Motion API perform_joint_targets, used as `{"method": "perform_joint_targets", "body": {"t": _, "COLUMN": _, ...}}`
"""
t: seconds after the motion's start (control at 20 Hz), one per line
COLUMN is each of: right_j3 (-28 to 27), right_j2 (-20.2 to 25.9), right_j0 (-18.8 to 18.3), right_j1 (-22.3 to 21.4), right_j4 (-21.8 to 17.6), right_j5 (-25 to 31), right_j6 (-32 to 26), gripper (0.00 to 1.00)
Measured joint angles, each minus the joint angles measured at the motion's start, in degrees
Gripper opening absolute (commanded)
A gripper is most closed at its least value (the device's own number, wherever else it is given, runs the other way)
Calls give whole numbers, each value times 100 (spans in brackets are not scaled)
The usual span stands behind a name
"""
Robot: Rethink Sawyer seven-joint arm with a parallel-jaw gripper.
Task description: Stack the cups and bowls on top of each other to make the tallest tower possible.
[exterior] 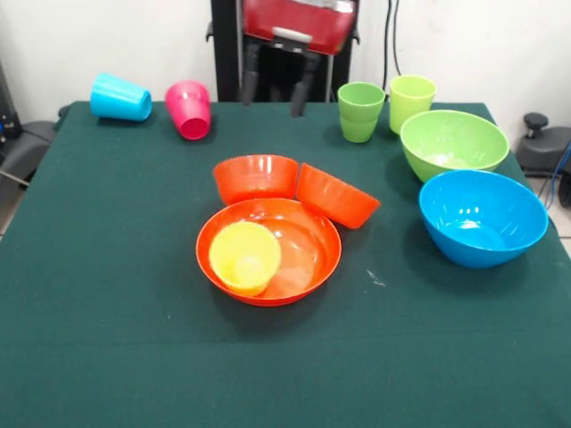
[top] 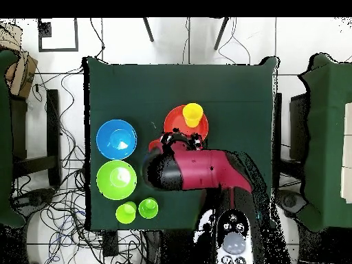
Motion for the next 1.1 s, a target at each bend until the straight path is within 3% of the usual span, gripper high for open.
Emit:
{"method": "perform_joint_targets", "body": {"t": 0.25, "right_j3": 460, "right_j2": -40, "right_j0": -465, "right_j1": -202, "right_j4": -1, "right_j5": -332, "right_j6": 0, "gripper": 100}}
{"method": "perform_joint_targets", "body": {"t": 0.45, "right_j3": 674, "right_j2": -212, "right_j0": -588, "right_j1": -273, "right_j4": 1, "right_j5": -334, "right_j6": 0, "gripper": 100}}
{"method": "perform_joint_targets", "body": {"t": 0.5, "right_j3": 716, "right_j2": -354, "right_j0": -547, "right_j1": -243, "right_j4": 1, "right_j5": -338, "right_j6": 0, "gripper": 0}}
{"method": "perform_joint_targets", "body": {"t": 0.85, "right_j3": 782, "right_j2": -648, "right_j0": -440, "right_j1": -94, "right_j4": 4, "right_j5": -610, "right_j6": 0, "gripper": 0}}
{"method": "perform_joint_targets", "body": {"t": 0.9, "right_j3": 842, "right_j2": -674, "right_j0": -548, "right_j1": -35, "right_j4": 4, "right_j5": -814, "right_j6": 0, "gripper": 100}}
{"method": "perform_joint_targets", "body": {"t": 1.1, "right_j3": 875, "right_j2": -687, "right_j0": -647, "right_j1": -7, "right_j4": 5, "right_j5": -963, "right_j6": 0, "gripper": 100}}
